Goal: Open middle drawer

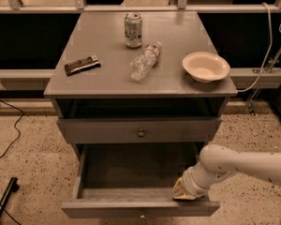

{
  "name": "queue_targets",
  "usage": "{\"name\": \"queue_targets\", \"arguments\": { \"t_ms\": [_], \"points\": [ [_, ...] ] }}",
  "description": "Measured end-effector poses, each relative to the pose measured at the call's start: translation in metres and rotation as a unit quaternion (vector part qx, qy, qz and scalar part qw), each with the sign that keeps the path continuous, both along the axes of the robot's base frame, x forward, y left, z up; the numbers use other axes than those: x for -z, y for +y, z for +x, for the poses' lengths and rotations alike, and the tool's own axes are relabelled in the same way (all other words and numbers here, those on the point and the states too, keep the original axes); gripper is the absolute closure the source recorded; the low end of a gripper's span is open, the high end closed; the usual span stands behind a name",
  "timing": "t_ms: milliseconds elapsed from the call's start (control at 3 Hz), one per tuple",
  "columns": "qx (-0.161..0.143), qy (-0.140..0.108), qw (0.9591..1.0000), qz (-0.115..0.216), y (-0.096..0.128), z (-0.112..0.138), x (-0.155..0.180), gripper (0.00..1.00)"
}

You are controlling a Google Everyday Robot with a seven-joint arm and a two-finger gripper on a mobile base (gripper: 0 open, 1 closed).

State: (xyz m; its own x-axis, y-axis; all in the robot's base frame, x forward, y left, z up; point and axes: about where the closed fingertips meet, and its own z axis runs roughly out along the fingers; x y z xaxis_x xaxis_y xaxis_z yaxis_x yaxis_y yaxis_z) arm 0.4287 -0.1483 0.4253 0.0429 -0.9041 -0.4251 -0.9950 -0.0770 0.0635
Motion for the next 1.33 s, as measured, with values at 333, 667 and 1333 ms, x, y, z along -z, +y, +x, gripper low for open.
{"name": "queue_targets", "arguments": {
  "t_ms": [333, 667, 1333],
  "points": [
    [0.008, -0.046, 0.9958, 0.079, 0.013, -0.006, -0.017, 1.00],
    [0.017, -0.083, 0.9895, 0.117, 0.015, -0.005, -0.033, 1.00],
    [0.041, -0.175, 0.9688, 0.170, -0.001, -0.002, -0.094, 1.00]
  ]
}}
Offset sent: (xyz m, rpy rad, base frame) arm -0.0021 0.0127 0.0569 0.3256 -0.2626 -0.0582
